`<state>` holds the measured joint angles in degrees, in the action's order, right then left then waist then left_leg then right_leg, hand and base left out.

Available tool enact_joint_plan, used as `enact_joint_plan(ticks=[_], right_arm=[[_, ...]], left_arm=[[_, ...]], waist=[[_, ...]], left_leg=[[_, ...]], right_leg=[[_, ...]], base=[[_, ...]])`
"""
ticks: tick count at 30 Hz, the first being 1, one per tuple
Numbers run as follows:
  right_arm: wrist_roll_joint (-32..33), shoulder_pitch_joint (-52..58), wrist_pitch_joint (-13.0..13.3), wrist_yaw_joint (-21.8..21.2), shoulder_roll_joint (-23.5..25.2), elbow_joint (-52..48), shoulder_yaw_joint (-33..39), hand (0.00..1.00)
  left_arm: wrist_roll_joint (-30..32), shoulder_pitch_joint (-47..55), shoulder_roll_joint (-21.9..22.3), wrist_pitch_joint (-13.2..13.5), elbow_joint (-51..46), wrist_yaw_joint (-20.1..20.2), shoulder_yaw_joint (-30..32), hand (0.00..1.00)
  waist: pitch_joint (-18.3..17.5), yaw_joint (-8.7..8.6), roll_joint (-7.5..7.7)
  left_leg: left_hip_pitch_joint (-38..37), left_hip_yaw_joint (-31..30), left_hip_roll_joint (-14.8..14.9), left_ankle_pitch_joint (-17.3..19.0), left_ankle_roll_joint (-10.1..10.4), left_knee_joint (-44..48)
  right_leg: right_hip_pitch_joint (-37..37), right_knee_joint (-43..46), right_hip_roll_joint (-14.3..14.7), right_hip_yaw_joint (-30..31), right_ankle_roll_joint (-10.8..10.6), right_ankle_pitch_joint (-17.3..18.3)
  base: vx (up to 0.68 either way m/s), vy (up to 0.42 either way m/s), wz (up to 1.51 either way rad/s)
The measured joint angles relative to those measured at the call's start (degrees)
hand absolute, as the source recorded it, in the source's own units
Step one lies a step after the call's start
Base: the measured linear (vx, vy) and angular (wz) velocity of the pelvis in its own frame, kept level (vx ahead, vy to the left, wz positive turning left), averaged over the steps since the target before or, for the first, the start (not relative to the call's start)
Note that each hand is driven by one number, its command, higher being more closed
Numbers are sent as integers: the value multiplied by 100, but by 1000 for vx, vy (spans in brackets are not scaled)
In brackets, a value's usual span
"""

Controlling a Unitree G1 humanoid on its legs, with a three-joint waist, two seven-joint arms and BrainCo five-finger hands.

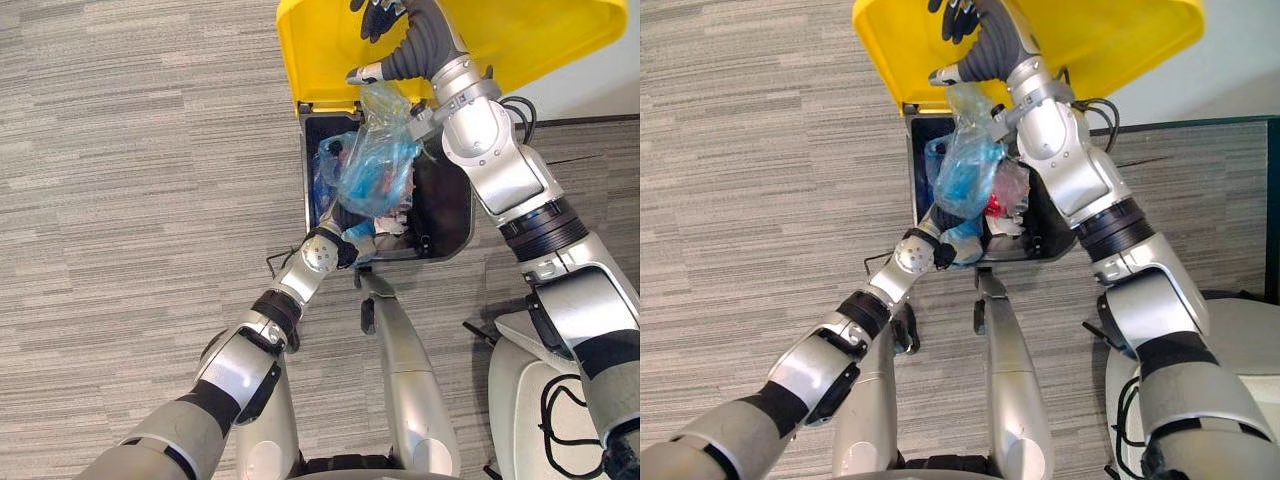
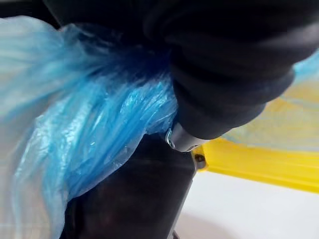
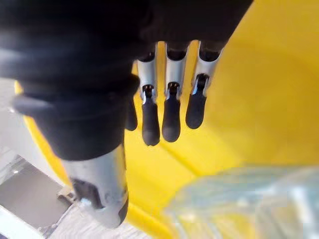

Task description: Gather rubbish on tea table into small bin, then transfer packed bag to large trash can.

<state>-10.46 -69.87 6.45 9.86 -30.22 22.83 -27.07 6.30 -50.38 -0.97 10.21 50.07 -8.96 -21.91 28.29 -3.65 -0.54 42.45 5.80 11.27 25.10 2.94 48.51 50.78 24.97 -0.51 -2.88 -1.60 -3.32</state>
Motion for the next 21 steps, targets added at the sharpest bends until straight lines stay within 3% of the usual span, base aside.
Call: enact_joint_plan(ticks=[5,6,21], right_arm=[[-366,-6,108,1,-24,-49,-105,0],[-369,-6,112,1,-24,-49,-147,0],[-591,321,215,1,-24,-62,-251,0]], left_arm=[[106,0,-2,-30,0,0,-1,100],[108,0,-2,-41,0,-2,-1,0],[241,-96,5,-95,-16,-135,3,0]], waist=[[0,0,-1],[-1,-1,-1],[-6,30,-9]], left_leg=[[66,9,2,2,-3,15],[65,16,7,2,-3,15],[23,167,51,15,-26,26]], right_leg=[[65,2,0,7,2,-2],[65,2,2,8,3,-2],[82,24,35,101,22,-14]], base=[[29,2,-1],[34,-2,-1],[11,-2,-2]])
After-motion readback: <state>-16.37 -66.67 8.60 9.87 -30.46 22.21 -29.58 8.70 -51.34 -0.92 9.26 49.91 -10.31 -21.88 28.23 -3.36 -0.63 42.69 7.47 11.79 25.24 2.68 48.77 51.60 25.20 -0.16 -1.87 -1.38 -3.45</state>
